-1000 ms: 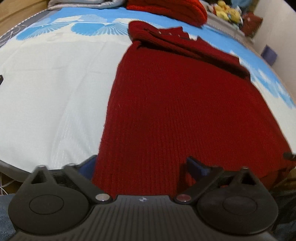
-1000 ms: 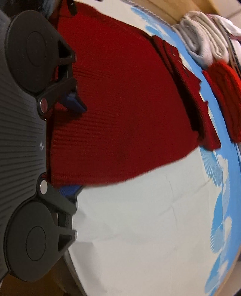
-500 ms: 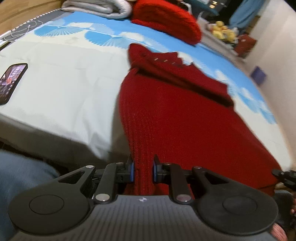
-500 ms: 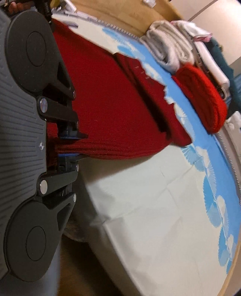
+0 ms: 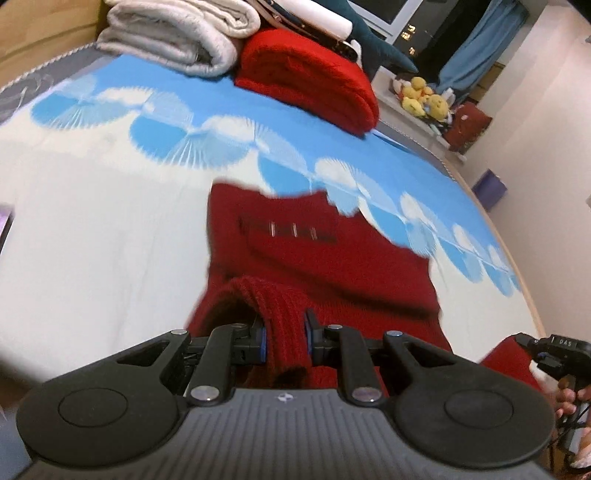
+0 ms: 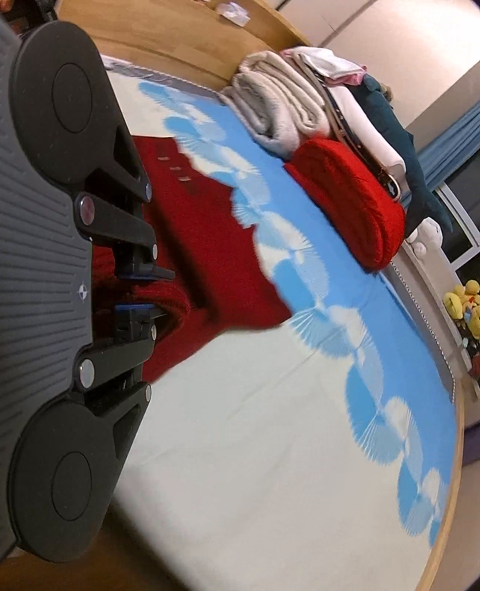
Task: Fold small clothes
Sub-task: 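Grasp the hem end of the red strip with both tools, then lift the hem end with both tools and fold it toward the collar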
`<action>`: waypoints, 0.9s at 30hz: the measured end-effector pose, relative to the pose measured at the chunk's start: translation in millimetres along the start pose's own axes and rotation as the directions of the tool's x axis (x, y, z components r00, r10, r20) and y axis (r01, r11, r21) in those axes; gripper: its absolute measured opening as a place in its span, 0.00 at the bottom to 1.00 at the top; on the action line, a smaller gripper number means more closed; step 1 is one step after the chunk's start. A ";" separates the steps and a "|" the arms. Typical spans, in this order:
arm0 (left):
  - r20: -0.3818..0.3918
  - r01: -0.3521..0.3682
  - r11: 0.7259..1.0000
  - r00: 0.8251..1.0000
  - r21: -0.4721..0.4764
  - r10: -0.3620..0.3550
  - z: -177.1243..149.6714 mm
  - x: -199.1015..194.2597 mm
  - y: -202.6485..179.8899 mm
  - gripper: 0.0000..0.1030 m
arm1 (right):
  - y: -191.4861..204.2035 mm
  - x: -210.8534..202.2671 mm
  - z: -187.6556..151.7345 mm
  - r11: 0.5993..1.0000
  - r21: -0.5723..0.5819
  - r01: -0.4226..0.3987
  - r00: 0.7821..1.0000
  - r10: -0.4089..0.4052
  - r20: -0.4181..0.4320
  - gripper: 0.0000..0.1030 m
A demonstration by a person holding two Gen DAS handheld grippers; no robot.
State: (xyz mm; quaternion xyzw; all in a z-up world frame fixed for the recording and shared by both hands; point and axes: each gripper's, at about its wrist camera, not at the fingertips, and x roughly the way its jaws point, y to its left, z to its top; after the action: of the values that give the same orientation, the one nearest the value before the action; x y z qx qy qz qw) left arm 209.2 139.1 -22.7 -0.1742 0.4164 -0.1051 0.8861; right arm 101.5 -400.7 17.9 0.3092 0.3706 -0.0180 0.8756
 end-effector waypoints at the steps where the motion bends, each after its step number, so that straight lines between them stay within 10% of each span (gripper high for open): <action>1: -0.002 -0.010 1.000 1.000 -0.008 0.010 20.1 18.0 -0.2 0.19 | 4.6 20.3 16.7 1.000 0.012 0.013 1.000 -0.013 -0.002 0.11; 5: 0.023 -0.069 0.991 0.997 -0.114 0.072 96.3 103.3 20.0 0.31 | 7.0 114.8 78.1 0.985 0.144 0.097 0.995 -0.101 0.021 0.11; 7: 0.035 -0.158 0.958 0.985 -0.239 0.171 123.9 143.2 45.8 0.77 | -3.7 163.5 98.7 0.962 0.244 0.125 0.989 -0.139 0.042 0.18; 9: 0.060 -0.244 0.908 0.958 -0.340 0.280 133.7 157.8 69.6 0.86 | -21.8 201.3 111.1 0.922 0.356 0.154 0.982 -0.182 0.045 0.60; 13: 0.097 -0.191 0.895 0.964 -0.402 0.249 113.1 160.4 107.7 0.97 | -37.6 216.1 97.4 0.921 0.373 0.113 0.986 -0.149 0.070 0.65; 17: 0.049 -0.119 0.899 0.987 -0.421 0.153 104.8 166.8 110.8 0.97 | -36.4 202.8 97.9 0.953 0.279 0.121 0.986 -0.147 0.073 0.69; 25: 0.069 -0.144 0.986 0.986 -0.086 0.150 89.4 189.0 40.4 0.97 | -17.8 222.7 73.4 0.984 0.086 0.157 0.987 -0.154 -0.041 0.68; 26: 0.071 -0.182 0.982 0.980 -0.051 0.185 85.9 196.0 35.2 0.90 | -14.8 229.2 69.6 0.983 0.050 0.178 0.984 -0.176 -0.041 0.41; 27: 0.070 -0.201 0.979 0.977 -0.018 0.202 85.3 202.3 31.3 0.42 | -10.3 235.4 66.4 0.979 0.004 0.206 0.978 -0.206 -0.035 0.18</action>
State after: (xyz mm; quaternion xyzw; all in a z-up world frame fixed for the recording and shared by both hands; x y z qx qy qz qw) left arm 404.3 119.7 -126.5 -0.1395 0.4008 -0.0063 0.9055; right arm 311.7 -399.3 -107.5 0.2730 0.4155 -0.1047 0.8613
